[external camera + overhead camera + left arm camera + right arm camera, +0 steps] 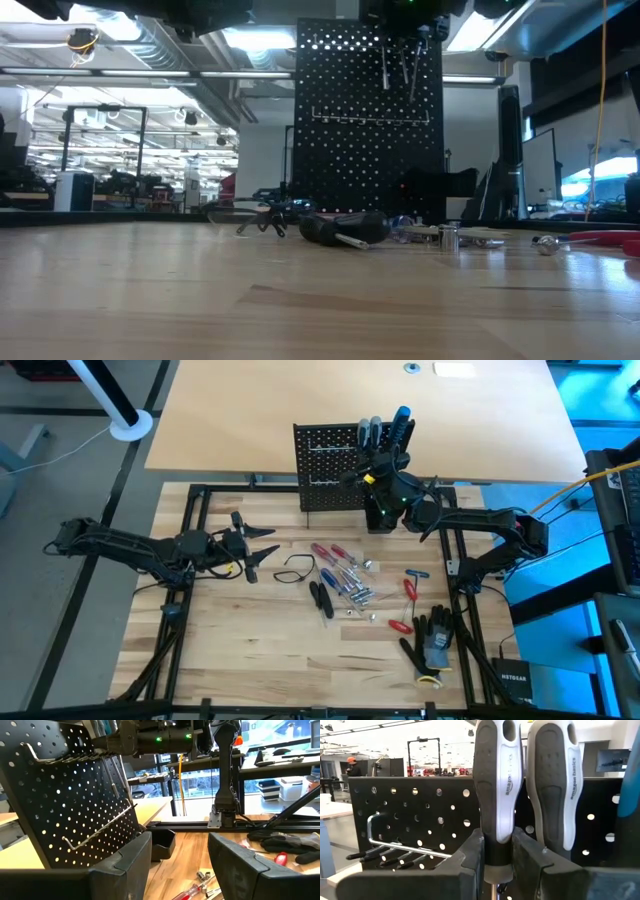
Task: Hang tools onto peg board
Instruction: Hang the gray screwdriver on the peg board
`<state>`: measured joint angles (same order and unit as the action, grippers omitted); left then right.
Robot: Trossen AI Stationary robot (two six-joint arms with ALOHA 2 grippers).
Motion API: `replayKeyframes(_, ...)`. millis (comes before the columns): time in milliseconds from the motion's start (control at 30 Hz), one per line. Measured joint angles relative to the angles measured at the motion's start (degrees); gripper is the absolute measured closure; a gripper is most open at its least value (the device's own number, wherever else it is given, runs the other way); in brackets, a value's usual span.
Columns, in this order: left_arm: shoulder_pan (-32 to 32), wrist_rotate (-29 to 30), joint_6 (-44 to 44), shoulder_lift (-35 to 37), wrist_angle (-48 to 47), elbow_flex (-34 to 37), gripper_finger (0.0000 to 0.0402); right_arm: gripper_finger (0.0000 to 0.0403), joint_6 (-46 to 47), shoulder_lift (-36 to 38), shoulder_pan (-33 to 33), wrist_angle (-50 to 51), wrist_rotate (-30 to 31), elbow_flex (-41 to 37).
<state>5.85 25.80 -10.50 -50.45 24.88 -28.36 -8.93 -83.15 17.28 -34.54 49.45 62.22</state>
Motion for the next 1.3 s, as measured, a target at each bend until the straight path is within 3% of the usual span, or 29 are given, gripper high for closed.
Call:
replayKeyframes(133,0.0,0.0,0.0,0.0,0.0,0.0,0.0217,0.0315,0.1,0.0,0.0,-0.2,0.7,0.0)
replayKeyframes(500,0.0,0.0,0.0,0.0,-0.1,0.0,0.0217,0.0235,-2.3,0.1,-0.8,-1.3,1.7,-0.2)
replayKeyframes(967,0.0,0.0,0.0,0.0,-0.4,0.0,0.0217,0.023,-15.2,0.1,-6.9,-3.0,6.0,2.8)
replayKeyframes(1300,0.0,0.0,0.0,0.0,-0.5,0.0,0.0217,0.023,-28.7,0.1,-18.0,-2.5,14.6,2.9)
